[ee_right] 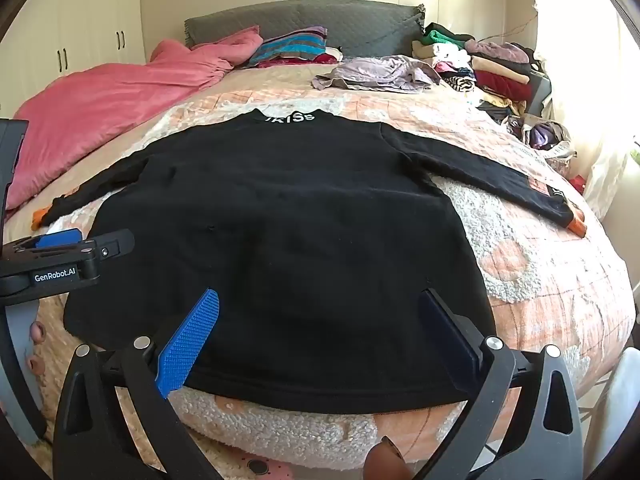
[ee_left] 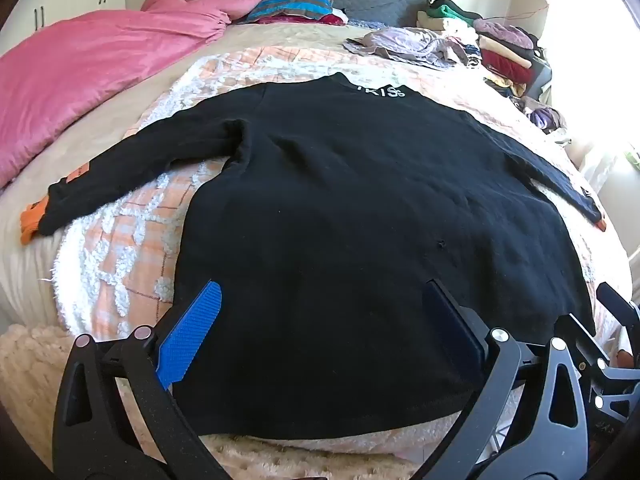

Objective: Fold small clothes

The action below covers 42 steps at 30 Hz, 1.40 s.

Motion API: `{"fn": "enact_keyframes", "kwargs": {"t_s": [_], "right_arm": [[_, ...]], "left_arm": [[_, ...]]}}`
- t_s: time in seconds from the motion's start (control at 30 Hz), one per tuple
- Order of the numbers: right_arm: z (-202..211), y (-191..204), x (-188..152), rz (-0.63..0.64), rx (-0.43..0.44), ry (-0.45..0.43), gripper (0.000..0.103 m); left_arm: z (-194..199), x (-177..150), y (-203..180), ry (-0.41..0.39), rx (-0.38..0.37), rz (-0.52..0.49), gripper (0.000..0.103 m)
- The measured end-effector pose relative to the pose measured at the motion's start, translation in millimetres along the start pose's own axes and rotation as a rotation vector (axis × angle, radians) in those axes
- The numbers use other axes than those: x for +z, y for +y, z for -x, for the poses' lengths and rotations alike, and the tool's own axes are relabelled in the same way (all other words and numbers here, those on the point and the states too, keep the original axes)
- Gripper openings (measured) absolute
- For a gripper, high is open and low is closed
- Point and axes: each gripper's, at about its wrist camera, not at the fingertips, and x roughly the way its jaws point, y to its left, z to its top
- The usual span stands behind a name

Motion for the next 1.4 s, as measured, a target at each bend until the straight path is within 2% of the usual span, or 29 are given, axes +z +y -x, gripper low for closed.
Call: {"fn": "enact_keyframes", "kwargs": {"t_s": [1.4], "right_arm": [[5.4, 0.8, -1.1, 0.007, -0.013, -0.007, 0.099]], "left_arm": [[7.9, -1.2, -1.3, -0.004, -0.007, -0.003, 0.095]]}}
